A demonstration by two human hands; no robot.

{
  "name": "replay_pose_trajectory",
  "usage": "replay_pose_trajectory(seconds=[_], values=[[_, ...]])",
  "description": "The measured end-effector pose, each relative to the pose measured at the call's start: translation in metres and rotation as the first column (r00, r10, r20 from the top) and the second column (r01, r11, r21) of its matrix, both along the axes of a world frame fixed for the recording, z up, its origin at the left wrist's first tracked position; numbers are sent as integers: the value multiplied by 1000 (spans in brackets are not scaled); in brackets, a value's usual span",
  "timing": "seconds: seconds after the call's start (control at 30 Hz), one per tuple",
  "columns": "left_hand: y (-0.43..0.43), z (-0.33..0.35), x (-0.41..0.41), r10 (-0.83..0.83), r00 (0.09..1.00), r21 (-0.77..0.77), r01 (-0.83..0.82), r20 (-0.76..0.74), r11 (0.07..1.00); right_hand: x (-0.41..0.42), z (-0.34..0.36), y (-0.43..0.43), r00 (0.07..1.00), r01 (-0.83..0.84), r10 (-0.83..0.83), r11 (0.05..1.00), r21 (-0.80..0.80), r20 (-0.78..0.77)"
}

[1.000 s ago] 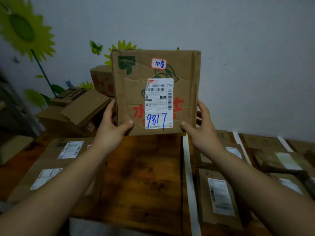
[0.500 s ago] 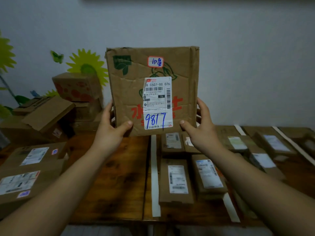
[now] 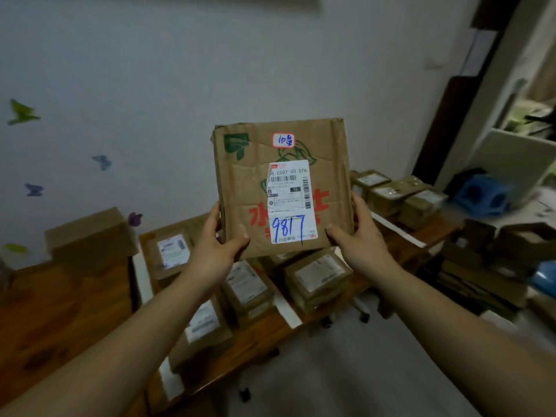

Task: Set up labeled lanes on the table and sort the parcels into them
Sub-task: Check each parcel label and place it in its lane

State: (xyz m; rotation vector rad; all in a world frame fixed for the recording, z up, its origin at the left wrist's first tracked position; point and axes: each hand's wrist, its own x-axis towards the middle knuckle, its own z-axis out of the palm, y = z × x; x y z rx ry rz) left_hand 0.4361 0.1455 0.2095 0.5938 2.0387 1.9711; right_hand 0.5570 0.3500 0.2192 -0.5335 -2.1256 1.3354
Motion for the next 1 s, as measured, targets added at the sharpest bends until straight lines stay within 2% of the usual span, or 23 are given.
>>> replay_pose_trajectory(seconds=[0.17,0.33,0.43,0.53,0.77,0.87,1.0], values=[[85,6,35,-94,996,13,94,-7,995,53,2,76,996,88,-87,996,12,-35],[181,-2,77,-116,993,7,116,-20,993,100,-3,167,990,139,-140,990,37,5],[239,-15,97,-130,989,-13,131,71,991,124,-9,221,981,161,-168,984,75,99],[281,-33,107,-129,979,-105,147,155,984,136,-18,261,959,134,-151,987,86,239],[331,-78,87,-111,977,-361,172,184,916,101,-60,313,876,-11,25,999,-31,482],[346,-98,63,-105,975,-447,183,194,875,71,-79,329,814,-95,72,995,9,576],[369,-123,20,-47,951,-431,182,305,884,20,-99,355,783,-142,85,989,43,617]])
